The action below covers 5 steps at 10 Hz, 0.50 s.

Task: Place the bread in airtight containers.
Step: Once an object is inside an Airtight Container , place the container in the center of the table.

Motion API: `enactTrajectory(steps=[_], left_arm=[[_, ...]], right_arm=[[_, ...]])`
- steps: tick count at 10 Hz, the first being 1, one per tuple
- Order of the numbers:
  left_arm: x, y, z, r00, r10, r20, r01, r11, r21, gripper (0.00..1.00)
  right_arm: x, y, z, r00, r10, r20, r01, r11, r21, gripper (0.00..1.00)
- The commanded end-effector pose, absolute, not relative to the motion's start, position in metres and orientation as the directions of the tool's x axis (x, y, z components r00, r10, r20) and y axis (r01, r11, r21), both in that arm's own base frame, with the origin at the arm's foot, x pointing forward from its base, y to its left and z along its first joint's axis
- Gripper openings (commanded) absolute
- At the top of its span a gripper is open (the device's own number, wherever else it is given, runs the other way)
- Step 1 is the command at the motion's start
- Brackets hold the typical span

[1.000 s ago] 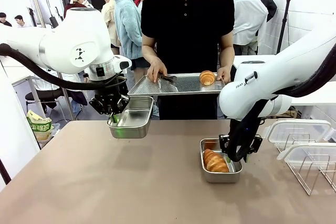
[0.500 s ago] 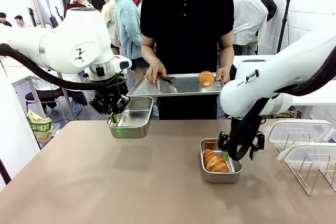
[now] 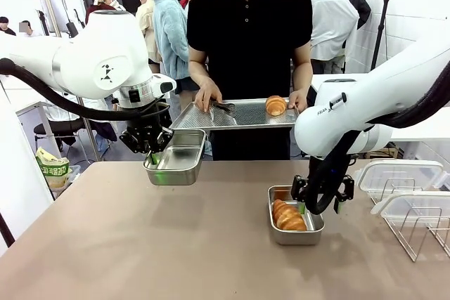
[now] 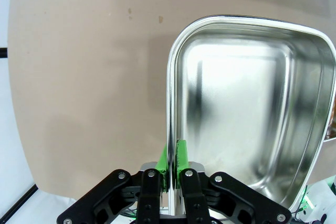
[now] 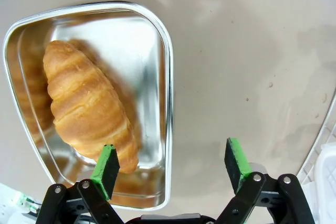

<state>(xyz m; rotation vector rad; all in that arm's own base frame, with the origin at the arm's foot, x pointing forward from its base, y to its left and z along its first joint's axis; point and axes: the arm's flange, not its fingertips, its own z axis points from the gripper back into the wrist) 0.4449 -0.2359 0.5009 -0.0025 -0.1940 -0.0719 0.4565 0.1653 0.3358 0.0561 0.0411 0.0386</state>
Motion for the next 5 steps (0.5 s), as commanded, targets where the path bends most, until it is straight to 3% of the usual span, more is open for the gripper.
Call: enactTrajectory(steps=[1,5], left_arm=[[0.4463,-0.2351,0.5057,0.978,-0.068,0.197,0.070,0.998,0.000,0.00],[0.4463,-0.2351,0.5057,0.978,-0.068,0.197,0.070,0.998,0.000,0.00]], right_arm=[[0.4570,0.1651,0.3359,0.999,0.038,-0.025,-0.037,0.998,0.060,1.00],[0.4570,0.1651,0.3359,0.999,0.038,-0.025,-0.037,0.998,0.060,1.00]])
